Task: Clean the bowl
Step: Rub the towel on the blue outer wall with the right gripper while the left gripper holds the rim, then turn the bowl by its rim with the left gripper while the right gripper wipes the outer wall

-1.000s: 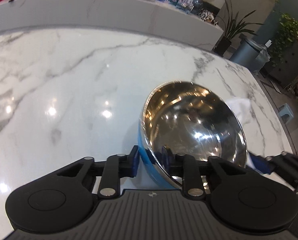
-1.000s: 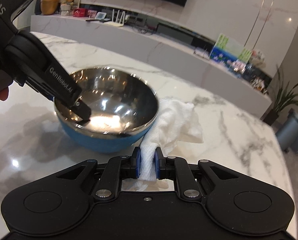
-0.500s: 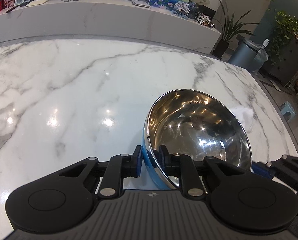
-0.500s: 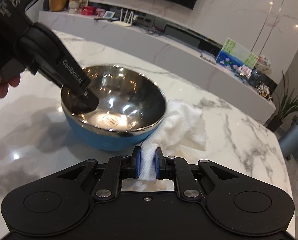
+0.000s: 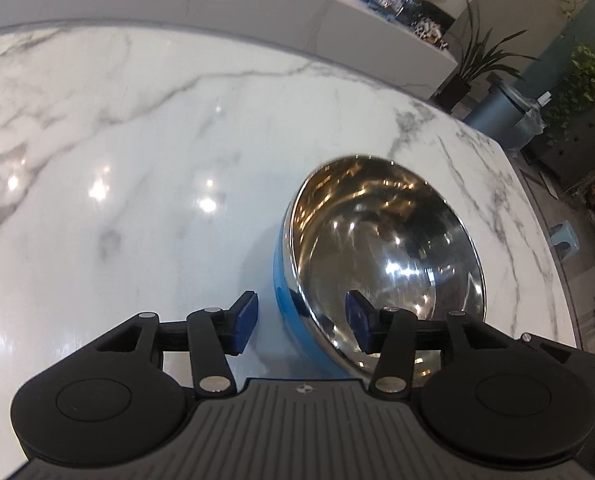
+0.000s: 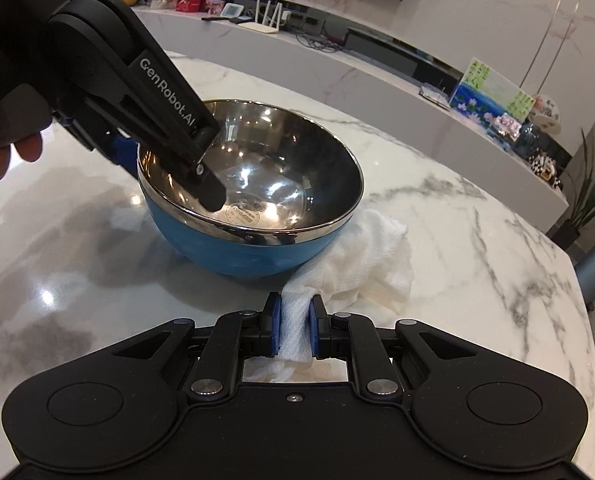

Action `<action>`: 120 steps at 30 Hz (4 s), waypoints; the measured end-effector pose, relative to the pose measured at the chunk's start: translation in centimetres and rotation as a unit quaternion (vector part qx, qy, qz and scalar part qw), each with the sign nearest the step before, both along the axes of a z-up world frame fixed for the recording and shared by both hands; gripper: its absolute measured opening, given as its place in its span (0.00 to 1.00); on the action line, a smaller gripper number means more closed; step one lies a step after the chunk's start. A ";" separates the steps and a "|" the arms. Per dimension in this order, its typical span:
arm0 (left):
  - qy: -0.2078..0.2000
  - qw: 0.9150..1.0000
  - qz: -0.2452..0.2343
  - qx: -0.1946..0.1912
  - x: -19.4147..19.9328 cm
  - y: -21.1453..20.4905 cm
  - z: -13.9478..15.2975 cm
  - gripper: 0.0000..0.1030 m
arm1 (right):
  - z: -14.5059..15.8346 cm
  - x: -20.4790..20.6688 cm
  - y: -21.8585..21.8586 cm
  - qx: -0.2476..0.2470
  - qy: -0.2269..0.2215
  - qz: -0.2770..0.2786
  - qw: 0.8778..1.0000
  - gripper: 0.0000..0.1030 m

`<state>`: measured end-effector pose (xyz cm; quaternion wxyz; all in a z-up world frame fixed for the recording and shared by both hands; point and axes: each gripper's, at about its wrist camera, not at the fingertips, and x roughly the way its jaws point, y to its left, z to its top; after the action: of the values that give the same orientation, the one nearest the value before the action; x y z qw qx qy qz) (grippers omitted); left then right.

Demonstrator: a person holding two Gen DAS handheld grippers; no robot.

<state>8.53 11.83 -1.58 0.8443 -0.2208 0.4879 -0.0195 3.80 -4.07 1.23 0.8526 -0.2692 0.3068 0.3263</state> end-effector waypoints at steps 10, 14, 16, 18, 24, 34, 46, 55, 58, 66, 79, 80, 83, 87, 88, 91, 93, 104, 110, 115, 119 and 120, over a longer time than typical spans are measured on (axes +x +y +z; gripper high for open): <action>-0.022 0.999 -0.026 0.041 0.2 -0.6 0.4 0.23 | 1.0 0.3 -0.8 0.014 -0.020 -0.019 1.000 0.12; -0.034 0.997 -0.027 0.064 0.2 -0.8 0.7 0.17 | 1.9 0.5 -1.4 0.026 -0.044 -0.025 0.998 0.12; -0.035 0.997 -0.029 0.070 0.1 -1.0 0.8 0.17 | 2.2 0.6 -1.8 0.030 -0.048 -0.024 0.998 0.12; -0.037 0.996 -0.031 0.077 0.0 -1.2 1.0 0.17 | 2.2 0.8 -2.0 0.032 -0.046 -0.023 0.998 0.12; -0.042 0.995 -0.034 0.086 -0.2 -1.2 1.1 0.17 | 2.0 1.3 -1.8 0.031 -0.035 -0.016 0.999 0.12; -0.092 0.984 -0.061 0.141 -1.3 -2.3 0.9 0.21 | 0.7 1.9 -1.1 0.022 0.022 0.004 1.000 0.12; -0.123 0.980 -0.036 0.154 -3.3 -2.7 2.2 0.49 | 0.6 3.3 -1.7 0.022 0.029 -0.015 0.999 0.12; -0.116 0.982 -0.013 0.151 -3.8 -3.1 2.1 0.50 | 1.0 2.2 -2.0 0.040 0.025 -0.039 0.998 0.43; -0.107 0.986 0.009 0.130 -4.1 -2.7 2.2 0.50 | 1.1 2.0 -2.1 0.048 0.032 -0.053 0.997 0.43; -0.093 0.988 0.037 0.117 -4.8 -3.3 2.4 0.50 | 0.1 3.2 -2.5 0.066 0.064 -0.104 0.990 0.40; -0.096 0.989 0.029 0.112 -4.7 -2.9 2.5 0.37 | 0.8 2.3 -2.7 0.080 0.036 -0.108 0.990 0.13; -0.096 0.989 0.029 0.112 -4.6 -2.9 2.5 0.37 | 1.1 2.1 -2.7 0.081 0.028 -0.107 0.991 0.13; -0.094 0.989 0.027 0.113 -4.6 -3.1 2.6 0.36 | 2.0 1.0 -2.7 0.081 -0.010 -0.102 0.991 0.12; -0.095 0.988 0.023 0.116 -4.4 -3.2 2.6 0.35 | 2.3 0.3 -2.2 0.069 -0.026 -0.082 0.994 0.12; -0.095 0.988 0.022 0.118 -4.4 -3.3 2.6 0.35 | 2.1 0.1 -1.9 0.062 -0.030 -0.075 0.995 0.12; -0.096 0.988 0.019 0.120 -4.2 -3.2 2.6 0.34 | 1.7 0.0 -1.5 0.050 -0.027 -0.064 0.996 0.12; -0.097 0.988 0.017 0.121 -4.1 -3.2 2.6 0.32 | 1.5 0.1 -1.2 0.045 -0.018 -0.058 0.997 0.12; -0.089 0.989 0.014 0.114 -3.8 -3.0 2.5 0.38 | 0.1 0.7 -0.5 0.018 0.003 -0.039 0.999 0.12; -0.088 0.988 -0.003 0.126 -3.4 -3.1 2.5 0.35 | 1.2 1.9 -1.7 0.044 0.006 -0.027 0.999 0.12; -0.090 0.987 -0.017 0.130 -2.8 -2.7 2.6 0.23 | 2.4 2.7 -2.6 0.043 -0.020 -0.004 0.999 0.12; -0.090 0.987 -0.021 0.132 -2.4 -2.7 2.6 0.21 | 3.0 2.8 -2.9 0.039 -0.036 0.009 0.999 0.12; -0.090 0.987 -0.021 0.133 -2.5 -2.8 2.6 0.21 | 2.9 2.8 -2.8 0.034 -0.035 0.012 0.999 0.12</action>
<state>6.08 9.05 1.00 0.9060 -0.0936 0.4127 0.0076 6.56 -6.82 4.10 0.8677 -0.2544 0.2625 0.3369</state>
